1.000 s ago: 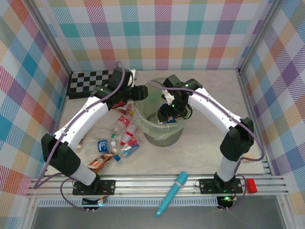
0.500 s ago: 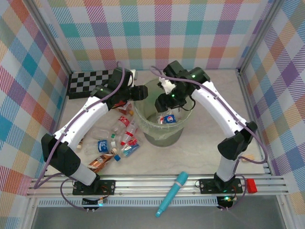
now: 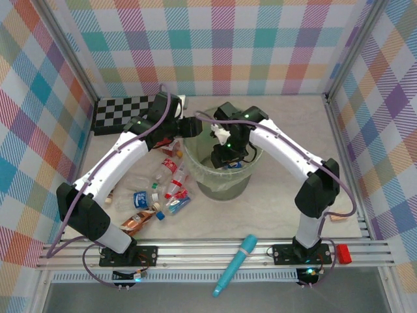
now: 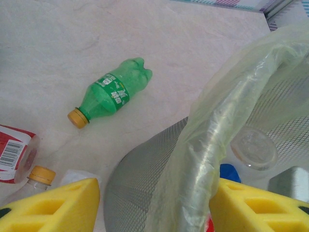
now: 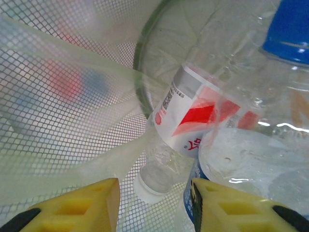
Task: Put the plastic bottles in the bin
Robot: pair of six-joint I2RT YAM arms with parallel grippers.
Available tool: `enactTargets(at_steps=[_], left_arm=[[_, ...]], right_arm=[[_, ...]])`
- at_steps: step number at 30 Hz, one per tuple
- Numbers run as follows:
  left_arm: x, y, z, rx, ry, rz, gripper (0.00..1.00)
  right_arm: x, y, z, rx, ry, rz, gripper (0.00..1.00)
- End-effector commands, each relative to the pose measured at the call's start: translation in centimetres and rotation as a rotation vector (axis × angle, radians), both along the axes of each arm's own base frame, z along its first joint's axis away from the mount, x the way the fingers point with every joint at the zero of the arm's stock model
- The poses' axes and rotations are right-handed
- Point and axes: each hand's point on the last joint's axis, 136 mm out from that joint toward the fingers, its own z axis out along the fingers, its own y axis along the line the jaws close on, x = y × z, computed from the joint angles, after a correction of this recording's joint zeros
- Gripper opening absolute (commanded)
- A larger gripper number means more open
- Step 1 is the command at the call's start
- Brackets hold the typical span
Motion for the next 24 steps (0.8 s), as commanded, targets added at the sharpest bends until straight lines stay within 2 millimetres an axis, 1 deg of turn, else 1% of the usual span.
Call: enactTargets(at_steps=[1,3,4,6,8,9,11,12,14,16,18,19,21,23,24], left_arm=[[-0.9,0.4,-3.2,0.067,0.095,-0.008,0.61],[-0.9,0.4,-3.3,0.066,0.099,-0.005,0.61],[-0.9,0.3,-3.4,0.062,0.100,-0.005,0.61],[-0.9,0.2,-3.2,0.055,0.097,-0.006,0.61],[-0.8,0.2,-3.2,0.052,0.098,-0.008,0.61],[-0.8,0.1,-3.1,0.047,0.096,-0.009,0.61],[-0.8,0.0,-3.0,0.042,0.096,-0.012,0.60],[-0.8,-0.1,-2.9,0.038,0.094,-0.012,0.61],[-0.8,-0.3,-2.9,0.029,0.096,-0.014,0.61],[-0.8,-0.4,-2.9,0.026,0.098,-0.017,0.61],[-0.8,-0.4,-2.7,0.022,0.094,-0.020,0.60],[-0.8,-0.5,-2.7,0.021,0.095,-0.019,0.61],[-0.9,-0.6,-2.7,0.019,0.094,-0.025,0.61],[-0.9,-0.7,-2.6,0.015,0.093,-0.029,0.61],[-1.0,-1.0,-2.6,0.012,0.096,-0.036,0.61]], right_arm=[[-1.8,-3.7,-2.9,-0.143,0.144,-0.081,0.43],[-1.9,-4.3,-4.1,-0.164,0.171,-0.098,0.42],[-2.0,-4.3,-4.9,-0.161,0.182,-0.103,0.42],[-1.9,-3.9,-5.6,-0.132,0.190,-0.119,0.41],[-1.4,-3.0,-4.7,-0.072,0.166,-0.128,0.42],[-0.9,-2.5,-3.7,-0.041,0.139,-0.131,0.44],[0.3,-1.5,-1.0,0.025,0.078,-0.133,0.47],[1.0,-0.8,0.7,0.068,0.041,-0.132,0.49],[2.1,0.9,4.9,0.183,-0.024,-0.129,0.53],[2.9,2.3,8.9,0.293,-0.085,-0.121,0.57],[3.4,2.8,12.1,0.358,-0.145,-0.122,0.60],[3.7,2.8,13.5,0.377,-0.177,-0.126,0.61],[4.2,2.2,14.9,0.377,-0.220,-0.146,0.63],[4.7,0.9,15.9,0.364,-0.263,-0.177,0.63],[5.0,-0.1,16.3,0.354,-0.282,-0.203,0.64]])
